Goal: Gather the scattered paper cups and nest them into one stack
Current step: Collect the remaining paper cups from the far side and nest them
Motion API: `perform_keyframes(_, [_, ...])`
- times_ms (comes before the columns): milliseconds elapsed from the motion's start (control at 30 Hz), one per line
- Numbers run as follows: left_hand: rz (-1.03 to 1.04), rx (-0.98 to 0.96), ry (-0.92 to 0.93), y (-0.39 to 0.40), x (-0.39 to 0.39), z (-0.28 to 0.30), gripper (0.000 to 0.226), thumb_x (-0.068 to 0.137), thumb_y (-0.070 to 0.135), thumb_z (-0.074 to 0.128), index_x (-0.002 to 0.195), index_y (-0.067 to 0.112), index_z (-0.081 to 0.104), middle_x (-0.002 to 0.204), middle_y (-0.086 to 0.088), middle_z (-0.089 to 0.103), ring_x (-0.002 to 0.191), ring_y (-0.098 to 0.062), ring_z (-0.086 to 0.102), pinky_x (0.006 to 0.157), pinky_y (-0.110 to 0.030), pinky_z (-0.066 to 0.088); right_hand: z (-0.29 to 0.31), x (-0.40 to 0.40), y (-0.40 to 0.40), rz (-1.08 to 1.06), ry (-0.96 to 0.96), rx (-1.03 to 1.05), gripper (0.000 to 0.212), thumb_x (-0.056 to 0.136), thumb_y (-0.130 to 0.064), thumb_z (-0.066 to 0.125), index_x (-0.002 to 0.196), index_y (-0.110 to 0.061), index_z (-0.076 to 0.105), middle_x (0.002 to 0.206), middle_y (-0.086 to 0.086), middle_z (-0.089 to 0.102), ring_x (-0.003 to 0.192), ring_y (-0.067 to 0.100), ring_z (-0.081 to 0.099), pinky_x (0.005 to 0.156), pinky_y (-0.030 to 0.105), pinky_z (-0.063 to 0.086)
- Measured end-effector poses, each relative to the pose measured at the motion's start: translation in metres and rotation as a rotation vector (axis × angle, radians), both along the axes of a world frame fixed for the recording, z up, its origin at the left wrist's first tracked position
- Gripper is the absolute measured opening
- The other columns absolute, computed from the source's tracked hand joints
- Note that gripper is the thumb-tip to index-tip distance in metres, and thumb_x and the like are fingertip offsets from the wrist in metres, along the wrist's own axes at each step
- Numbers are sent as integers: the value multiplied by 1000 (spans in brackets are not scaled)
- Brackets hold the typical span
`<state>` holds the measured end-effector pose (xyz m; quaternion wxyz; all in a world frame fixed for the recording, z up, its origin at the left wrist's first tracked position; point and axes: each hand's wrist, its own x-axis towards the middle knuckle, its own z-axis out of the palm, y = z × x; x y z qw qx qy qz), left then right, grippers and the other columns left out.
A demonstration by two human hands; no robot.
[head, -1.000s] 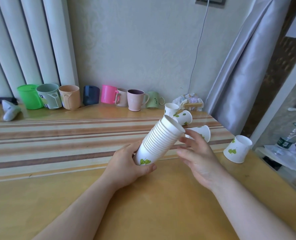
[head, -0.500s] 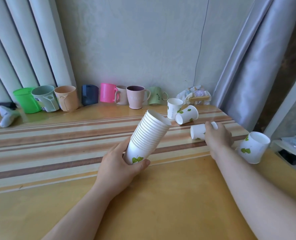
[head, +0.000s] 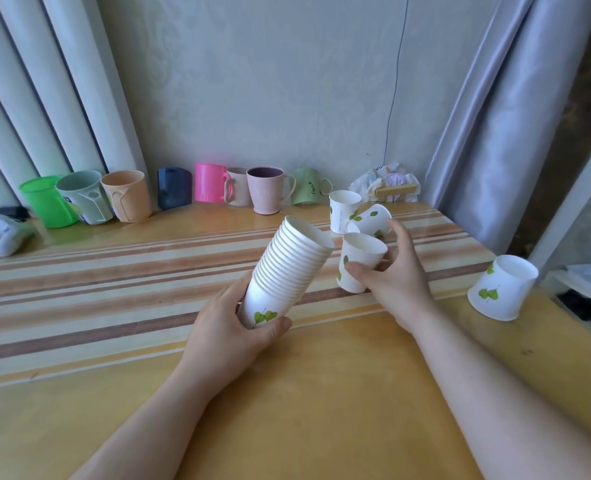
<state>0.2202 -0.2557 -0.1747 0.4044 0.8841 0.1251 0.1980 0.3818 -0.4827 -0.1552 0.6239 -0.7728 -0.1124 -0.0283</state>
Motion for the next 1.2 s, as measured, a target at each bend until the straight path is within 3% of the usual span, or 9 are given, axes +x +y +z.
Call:
perform_keyframes(167, [-1,13,4,-1,0,0,54,74,53,91,122,51,65,103,21,69,99,-2,63,84,-35,54,36,-14,5,213,264,868,31,100,-7,69,128,-22,68,121,6,79,110,29,78,91,43,66])
perform_keyframes(267, [-9,14,-3,-2,0,2,53,74,50,92,117,57,61,105,23,68,101,0,62,84,-31,52,44,-27,8,356,287,997,26,96,-10,71,121,-18,72,116,7,79,104,25,77,90,37,66])
perform_keyframes(567, [-29,28,8,-2,0,2,62,74,52,92,130,52,64,110,25,68,106,2,60,83,-27,48,31,-42,28,390,56,649,54,81,-3,78,133,-16,69,114,2,78,106,17,71,89,32,59])
perform_keyframes(667, [-38,-8,2,-2,-1,1,63,73,52,92,129,53,64,113,25,70,108,-1,63,90,-35,54,25,-40,27,369,133,625,85,72,-17,91,150,-16,57,134,11,73,115,21,69,99,41,56])
perform_keyframes(767, [-14,-34,2,-1,0,1,52,73,51,92,116,58,63,107,21,72,104,-3,65,89,-38,56,18,-34,23,377,163,519,105,61,-37,98,155,-23,53,134,2,71,116,19,68,105,45,52])
perform_keyframes(867, [10,-59,-9,-1,1,-1,49,72,51,93,110,57,63,101,18,74,96,-5,67,83,-37,58,10,-22,16,304,201,449,80,75,-47,84,149,-27,60,126,-3,70,112,18,66,98,39,50])
perform_keyframes(1000, [45,-77,-28,0,0,-2,48,72,53,93,109,58,64,98,17,76,91,-5,69,77,-34,58,0,17,16,-53,164,255,36,93,-28,77,128,-30,67,122,0,71,105,19,68,82,31,51])
perform_keyframes(1100, [91,-57,-55,2,2,-4,52,73,53,93,118,50,68,97,15,76,90,-7,69,78,-37,59,-4,55,17,-247,96,-4,40,87,-27,76,123,-33,60,128,4,63,101,22,64,76,33,50])
perform_keyframes(1200, [117,-72,-71,4,4,-6,51,74,53,92,119,47,69,97,15,76,92,-9,69,79,-40,60,-7,89,17,-350,129,-171,55,85,-39,72,136,-30,55,140,0,50,115,29,57,92,41,52])
